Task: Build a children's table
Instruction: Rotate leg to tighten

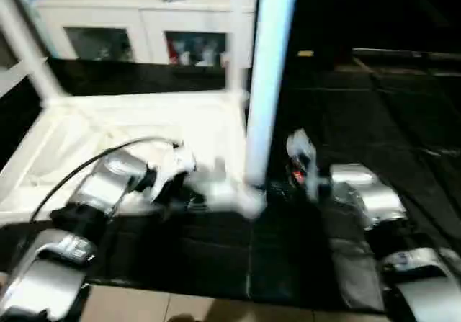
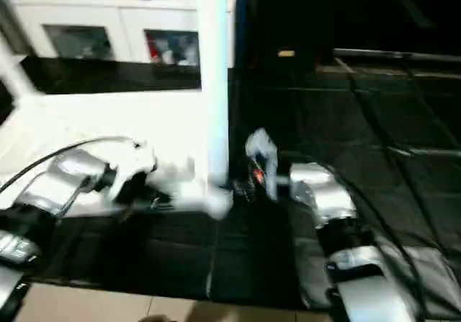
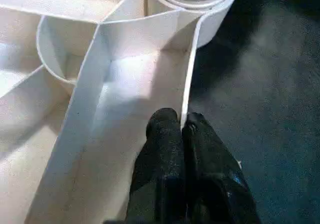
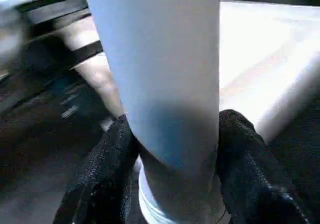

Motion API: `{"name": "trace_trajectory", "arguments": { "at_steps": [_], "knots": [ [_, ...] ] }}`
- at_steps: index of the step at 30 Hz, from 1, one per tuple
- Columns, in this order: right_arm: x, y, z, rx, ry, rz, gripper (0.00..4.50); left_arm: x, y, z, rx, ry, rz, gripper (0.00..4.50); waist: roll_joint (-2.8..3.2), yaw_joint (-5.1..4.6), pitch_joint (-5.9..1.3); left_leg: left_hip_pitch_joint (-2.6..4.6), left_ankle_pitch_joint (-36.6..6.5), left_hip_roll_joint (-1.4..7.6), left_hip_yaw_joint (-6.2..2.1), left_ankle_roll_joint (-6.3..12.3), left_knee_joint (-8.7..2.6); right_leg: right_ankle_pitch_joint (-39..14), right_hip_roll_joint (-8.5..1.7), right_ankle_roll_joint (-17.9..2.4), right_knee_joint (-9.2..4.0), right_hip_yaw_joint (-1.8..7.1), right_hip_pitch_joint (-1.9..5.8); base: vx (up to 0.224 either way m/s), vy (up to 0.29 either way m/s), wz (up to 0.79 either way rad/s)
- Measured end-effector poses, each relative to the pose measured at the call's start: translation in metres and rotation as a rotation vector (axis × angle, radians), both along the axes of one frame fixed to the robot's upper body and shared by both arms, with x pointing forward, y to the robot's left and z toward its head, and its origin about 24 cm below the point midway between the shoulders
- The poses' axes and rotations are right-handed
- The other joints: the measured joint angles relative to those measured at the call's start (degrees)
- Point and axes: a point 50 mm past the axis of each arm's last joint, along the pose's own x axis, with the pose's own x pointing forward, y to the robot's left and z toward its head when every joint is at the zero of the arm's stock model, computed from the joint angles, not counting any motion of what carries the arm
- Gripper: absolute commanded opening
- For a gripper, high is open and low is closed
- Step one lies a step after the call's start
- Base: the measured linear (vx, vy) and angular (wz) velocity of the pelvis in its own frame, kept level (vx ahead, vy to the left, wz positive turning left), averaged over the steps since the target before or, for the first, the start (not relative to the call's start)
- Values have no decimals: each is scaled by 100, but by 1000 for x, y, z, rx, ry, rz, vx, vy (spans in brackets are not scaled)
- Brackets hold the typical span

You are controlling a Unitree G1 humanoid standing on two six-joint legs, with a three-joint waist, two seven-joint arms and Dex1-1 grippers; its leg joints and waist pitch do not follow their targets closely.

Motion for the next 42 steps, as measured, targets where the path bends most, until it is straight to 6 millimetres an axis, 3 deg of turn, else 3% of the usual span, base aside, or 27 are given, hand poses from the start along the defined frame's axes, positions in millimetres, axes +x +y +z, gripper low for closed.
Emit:
{"name": "trace_trajectory", "arguments": {
  "at_steps": [3,10,11,12,20,22,24,25,26,31,33,38,42],
  "knots": [
    [8,2,0,-9,1,-143,199,6,-12,-3,-33,-6,92,0,1,-95,0,10,0,-2,-1,0,-3,0,-1,0,-11,-2,13,0,0,0],
    [22,14,2,-73,-51,-358,197,16,-31,-4,-44,-49,217,0,5,-105,-3,6,0,-4,-2,1,-10,0,-1,0,-16,-2,12,0,0,0],
    [22,15,3,-76,-62,-362,250,17,-31,-3,-45,-51,218,0,6,-102,-3,5,0,-4,-2,1,-12,0,-1,0,-16,-2,12,0,0,0],
    [22,15,3,-75,-68,-362,263,17,-31,-3,-45,-54,217,0,7,-99,-4,4,0,-4,-2,1,-14,1,-1,0,-16,-1,10,0,0,0],
    [20,18,3,-58,-80,-344,314,18,-26,-1,-32,-74,209,0,9,-101,-3,4,0,-4,-2,0,-32,0,0,1,-16,-2,3,0,0,0],
    [19,17,2,-52,-85,-322,348,17,-24,-1,-30,-73,192,0,9,-107,-3,4,-1,-4,-2,0,-33,0,0,1,-16,-1,2,0,0,0],
    [17,14,3,-50,-98,-277,352,16,-21,0,-30,-73,170,0,8,-110,-3,2,-1,-4,-2,0,-38,-2,0,3,-16,-2,-2,0,0,0],
    [15,10,3,-51,-110,-229,352,14,-19,0,-33,-74,141,0,9,-111,-3,-1,-1,-4,-1,0,-40,-6,0,4,-17,-2,-4,0,0,0],
    [12,6,3,-50,-117,-176,380,11,-14,0,-37,-75,111,0,8,-114,-3,-5,-2,-3,0,0,-44,-7,0,0,-18,-1,-7,0,0,0],
    [1,-5,5,-40,-109,57,401,0,3,3,-22,-64,-44,0,8,-103,-2,-52,-4,4,0,9,-48,-10,4,-34,-11,-10,-33,0,0,0],
    [-4,-9,6,-51,-96,162,437,-5,7,5,-10,-54,-127,0,7,-65,-2,-51,-3,5,-3,12,-44,-14,4,-36,-5,-12,-44,0,0,0],
    [-15,-7,9,-22,-52,389,437,-13,12,7,31,-27,-274,0,4,99,-1,-54,-2,4,-1,11,-27,-14,1,-35,1,-4,-37,0,0,0],
    [-18,-5,8,-14,-34,453,420,-15,12,9,59,-30,-335,0,-14,106,0,-52,-1,4,3,11,-21,-16,0,-31,8,2,-32,0,0,0]
  ]
}}
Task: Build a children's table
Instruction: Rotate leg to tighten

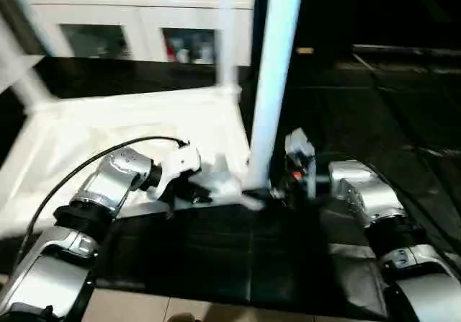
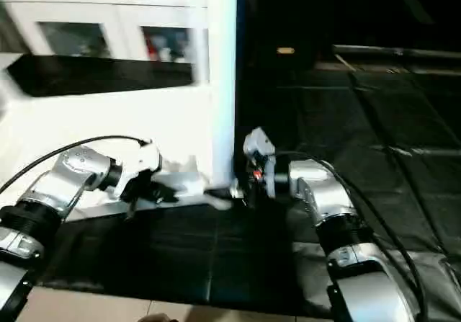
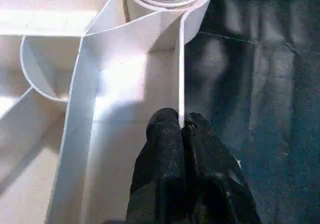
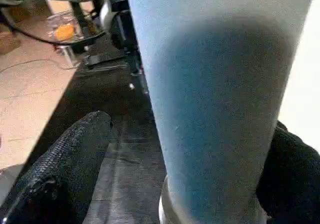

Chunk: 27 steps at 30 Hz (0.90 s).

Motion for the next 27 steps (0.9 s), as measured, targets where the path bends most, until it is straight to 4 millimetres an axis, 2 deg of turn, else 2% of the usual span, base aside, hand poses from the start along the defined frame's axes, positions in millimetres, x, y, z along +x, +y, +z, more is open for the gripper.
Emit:
{"name": "trace_trajectory", "arguments": {
  "at_steps": [10,12,16,17,22,23,27],
  "knots": [
    [-1,-1,1,-3,56,89,347,-4,4,1,24,14,-59,0,-7,14,-2,-3,0,0,-2,0,2,-3,0,5,5,-1,0,0,0,0],
    [-1,-2,1,-3,61,96,318,-5,5,1,25,14,-63,0,-8,20,-2,-2,0,0,-2,0,2,-4,0,5,5,-1,-1,0,0,0],
    [0,-2,0,-5,69,92,309,-5,5,1,24,17,-68,0,-10,22,-3,-1,0,0,-2,0,2,-4,-1,5,6,-1,0,0,0,0],
    [0,-2,0,-4,68,92,280,-5,5,0,24,17,-67,0,-10,21,-3,-2,0,0,-2,0,2,-4,-1,5,6,-1,0,0,0,0],
    [0,-3,-1,8,80,82,261,-6,5,0,23,17,-71,0,-12,25,-5,-2,0,0,-2,0,2,-4,-1,6,6,-1,0,0,0,0],
    [0,-3,-1,8,80,82,240,-6,5,0,22,18,-69,0,-13,25,-5,-2,0,0,-2,0,2,-4,-1,6,6,-1,0,0,0,0],
    [0,-2,0,7,65,82,228,-6,4,0,19,22,-62,0,-13,34,-5,-1,0,0,-1,0,3,-4,-1,6,6,-1,2,0,0,0]
  ]
}}
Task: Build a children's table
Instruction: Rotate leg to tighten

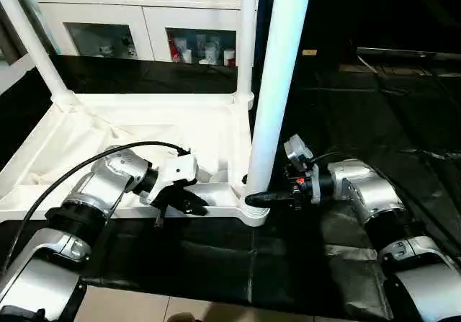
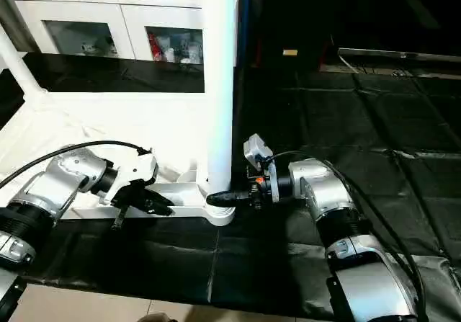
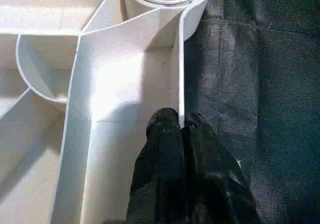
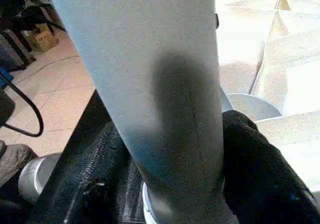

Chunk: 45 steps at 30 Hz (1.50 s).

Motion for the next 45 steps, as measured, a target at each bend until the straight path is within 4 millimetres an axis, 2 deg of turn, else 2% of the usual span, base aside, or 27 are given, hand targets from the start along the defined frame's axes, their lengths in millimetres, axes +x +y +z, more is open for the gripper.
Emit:
{"name": "trace_trajectory", "arguments": {
  "at_steps": [4,7,12,17,21,23,25,27,31,34,36,38,45],
  "knots": [
    [2,5,-2,11,-39,-73,219,3,2,0,-5,1,61,0,-1,-35,-1,10,1,0,0,-3,1,-13,0,23,6,0,5,0,0,0],
    [10,12,-4,12,-69,-240,209,8,1,-3,-27,-5,196,0,-3,-94,1,22,8,0,-1,-13,0,-11,0,21,13,1,8,0,0,0],
    [27,20,-7,-41,-88,-627,201,25,-22,-10,-71,-34,418,0,-13,-255,6,72,11,-8,-1,-18,0,-13,-3,24,-10,2,53,0,0,0],
    [41,27,-6,-79,-93,-872,200,35,-45,-14,-122,-49,568,0,-19,-314,8,79,11,-11,-2,-17,-3,-13,-5,25,-21,-1,61,0,0,0],
    [49,31,-3,-108,-116,-977,200,40,-56,-14,-135,-73,629,0,-21,-309,8,72,11,-11,-2,-17,-10,-13,-5,25,-21,-1,58,0,0,0],
    [50,32,-2,-102,-120,-996,266,40,-58,-13,-140,-74,633,0,-21,-304,7,72,10,-12,-2,-17,-18,-13,-5,25,-20,0,58,0,0,0],
    [49,35,-2,-92,-121,-993,268,41,-56,-12,-140,-82,644,0,-22,-302,7,70,10,-11,-2,-17,-22,-12,-5,25,-18,0,54,0,0,0],
    [48,37,-2,-82,-126,-989,299,42,-54,-11,-137,-92,652,0,-21,-332,7,61,9,-11,-2,-16,-26,-13,-5,26,-14,0,42,0,0,0],
    [46,36,-3,-56,-150,-957,332,42,-51,-10,-140,-93,647,0,-21,-351,7,54,9,-11,-1,-17,-41,-12,-3,23,-13,0,28,0,0,0],
    [39,29,-10,-46,-154,-887,352,42,-43,-8,-135,-96,639,0,-24,-380,9,42,9,-10,0,-16,-41,0,-2,1,-15,0,19,0,0,0],
    [33,21,-16,-56,-153,-806,366,40,-39,-7,-133,-100,614,0,-25,-399,11,6,8,-7,1,-15,-40,1,0,-1,-15,-1,7,0,0,0],
    [28,13,-19,-75,-155,-710,393,37,-32,-6,-127,-103,569,0,-22,-401,12,0,9,-3,1,-13,-40,1,5,-3,-15,-2,1,0,0,0],
    [19,-8,-7,-45,-150,-477,436,22,-12,-4,-114,-78,372,0,-16,-277,15,3,19,3,-5,5,-26,-3,7,-11,-8,-9,-6,0,0,0]
  ]
}}
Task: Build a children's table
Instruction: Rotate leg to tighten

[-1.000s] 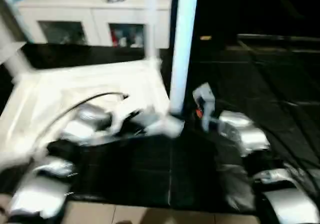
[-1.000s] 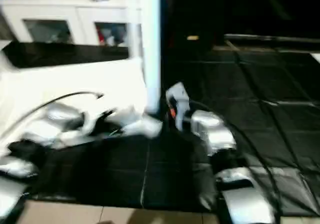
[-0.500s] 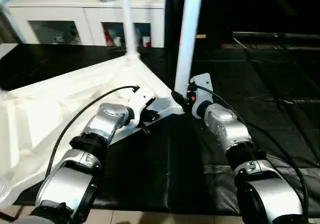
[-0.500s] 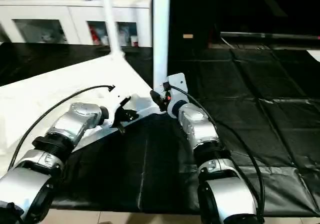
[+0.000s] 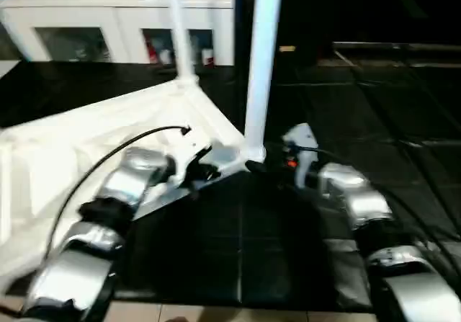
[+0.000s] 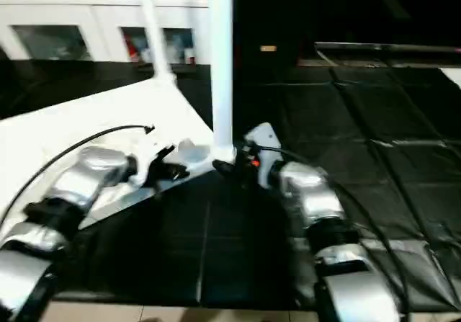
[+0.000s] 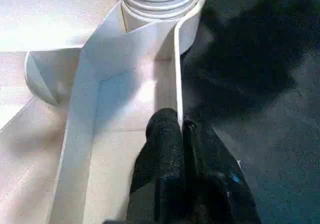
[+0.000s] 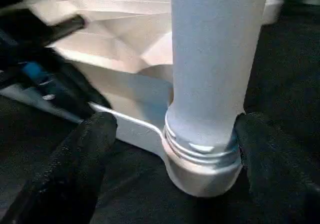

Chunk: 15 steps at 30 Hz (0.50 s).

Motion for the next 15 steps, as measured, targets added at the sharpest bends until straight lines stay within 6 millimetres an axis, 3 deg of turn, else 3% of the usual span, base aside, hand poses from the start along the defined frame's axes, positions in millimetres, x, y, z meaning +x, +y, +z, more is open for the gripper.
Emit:
{"name": "trace_trajectory", "arguments": {
  "at_steps": [3,7,14,15],
  "knots": [
    [-5,-11,6,-12,3,122,436,-13,9,-1,-11,52,-116,0,-1,87,-1,-1,-13,0,-1,-18,3,0,-1,0,2,1,3,0,0,0],
    [-12,-7,5,-22,33,268,436,-18,12,1,28,67,-218,0,0,185,0,0,-12,0,1,-18,9,0,-2,-1,7,6,5,0,0,0],
    [-14,-3,8,-21,46,372,420,-23,17,2,51,75,-292,0,-2,221,-1,2,-12,1,0,-18,12,0,-2,0,11,6,7,0,0,0],
    [-14,-2,8,-13,53,392,398,-24,18,3,55,73,-302,0,-3,221,-1,1,-11,1,0,-18,12,0,-2,0,10,6,7,0,0,0]
  ]
}}
